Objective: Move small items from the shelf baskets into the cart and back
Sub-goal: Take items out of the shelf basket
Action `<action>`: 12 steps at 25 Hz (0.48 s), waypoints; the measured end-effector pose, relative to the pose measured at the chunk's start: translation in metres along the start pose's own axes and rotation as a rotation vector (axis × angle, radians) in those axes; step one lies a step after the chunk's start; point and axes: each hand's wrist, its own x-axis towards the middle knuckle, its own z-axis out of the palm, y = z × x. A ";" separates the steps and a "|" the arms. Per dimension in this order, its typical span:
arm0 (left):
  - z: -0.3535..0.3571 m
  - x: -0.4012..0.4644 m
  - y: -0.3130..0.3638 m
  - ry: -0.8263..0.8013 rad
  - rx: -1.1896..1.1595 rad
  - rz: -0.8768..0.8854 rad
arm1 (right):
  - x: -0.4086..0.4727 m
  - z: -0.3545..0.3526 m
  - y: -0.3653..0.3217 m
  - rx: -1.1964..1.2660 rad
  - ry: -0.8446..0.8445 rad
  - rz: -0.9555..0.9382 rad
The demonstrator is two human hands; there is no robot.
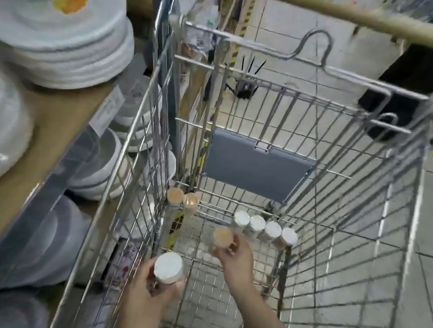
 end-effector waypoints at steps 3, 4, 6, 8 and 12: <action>0.003 0.025 -0.025 0.009 0.018 -0.015 | 0.054 0.030 0.009 -0.004 0.009 -0.005; 0.003 0.033 -0.032 0.013 0.014 -0.021 | 0.070 0.039 0.014 -0.022 0.025 -0.023; 0.004 0.047 -0.039 0.050 0.014 -0.028 | 0.094 0.051 0.018 -0.073 0.049 -0.043; 0.005 0.056 -0.045 0.057 0.019 -0.035 | 0.108 0.058 0.019 -0.119 0.062 -0.041; 0.009 0.064 -0.056 0.045 -0.035 -0.037 | 0.127 0.072 0.022 -0.169 0.083 -0.042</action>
